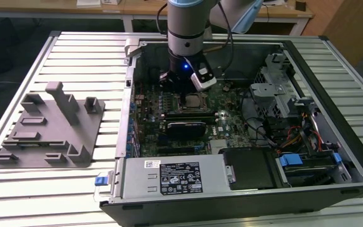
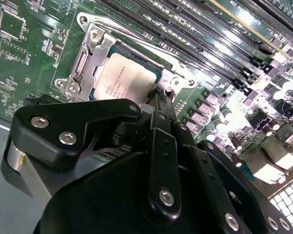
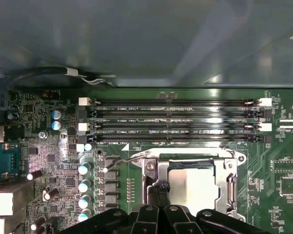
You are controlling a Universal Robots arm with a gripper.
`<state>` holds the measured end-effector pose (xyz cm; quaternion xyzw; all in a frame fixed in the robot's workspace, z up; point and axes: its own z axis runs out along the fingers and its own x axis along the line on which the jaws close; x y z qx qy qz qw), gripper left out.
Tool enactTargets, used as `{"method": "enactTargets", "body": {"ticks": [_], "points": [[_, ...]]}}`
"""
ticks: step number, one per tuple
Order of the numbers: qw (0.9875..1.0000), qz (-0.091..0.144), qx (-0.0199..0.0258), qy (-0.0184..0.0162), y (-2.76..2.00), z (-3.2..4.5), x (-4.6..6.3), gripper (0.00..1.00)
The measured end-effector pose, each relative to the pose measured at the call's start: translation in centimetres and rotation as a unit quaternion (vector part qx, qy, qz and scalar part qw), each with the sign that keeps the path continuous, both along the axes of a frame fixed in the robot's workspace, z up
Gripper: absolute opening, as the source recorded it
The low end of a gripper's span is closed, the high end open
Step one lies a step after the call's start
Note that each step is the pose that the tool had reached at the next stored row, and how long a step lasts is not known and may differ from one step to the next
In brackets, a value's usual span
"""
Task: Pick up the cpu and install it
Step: 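Close the cpu cover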
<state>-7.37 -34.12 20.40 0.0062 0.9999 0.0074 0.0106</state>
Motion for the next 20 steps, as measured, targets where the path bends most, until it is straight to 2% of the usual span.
{"method": "enactTargets", "body": {"ticks": [20], "points": [[1.0000,0.000,-0.0001,0.0001,0.00,-0.51,-0.03,0.11]]}}
